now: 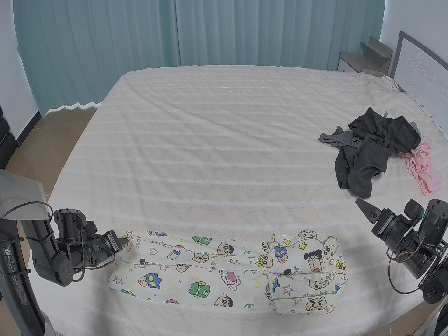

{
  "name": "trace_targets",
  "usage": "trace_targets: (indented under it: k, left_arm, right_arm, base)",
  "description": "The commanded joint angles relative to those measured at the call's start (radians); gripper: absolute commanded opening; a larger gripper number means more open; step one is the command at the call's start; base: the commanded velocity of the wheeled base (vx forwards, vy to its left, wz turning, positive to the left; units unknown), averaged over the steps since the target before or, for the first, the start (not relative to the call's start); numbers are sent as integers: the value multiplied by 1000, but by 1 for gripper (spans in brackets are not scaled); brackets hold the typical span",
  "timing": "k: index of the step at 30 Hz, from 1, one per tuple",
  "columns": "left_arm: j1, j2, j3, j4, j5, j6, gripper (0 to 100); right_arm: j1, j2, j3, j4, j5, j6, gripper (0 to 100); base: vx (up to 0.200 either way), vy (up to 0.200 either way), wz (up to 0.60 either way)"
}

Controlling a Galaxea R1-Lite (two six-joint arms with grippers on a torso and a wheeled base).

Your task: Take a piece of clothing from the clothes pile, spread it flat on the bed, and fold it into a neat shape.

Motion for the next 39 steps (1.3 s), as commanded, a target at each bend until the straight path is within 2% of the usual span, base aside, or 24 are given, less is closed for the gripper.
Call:
trace_targets:
  k: [1,22,39]
  left_arm:
    - [13,-5,1,-4,2,1,0]
    - [10,-16,-17,-275,-3,0,0]
    - [7,-22,-80,-294,-9,1,0]
  right_arm:
    - [5,-6,18,1,0,-1,100]
    - [5,-6,18,2,0,1,100]
    - [7,-6,18,2,0,1,100]
  base:
    - [0,0,0]
    - [0,0,0]
    - [0,0,0]
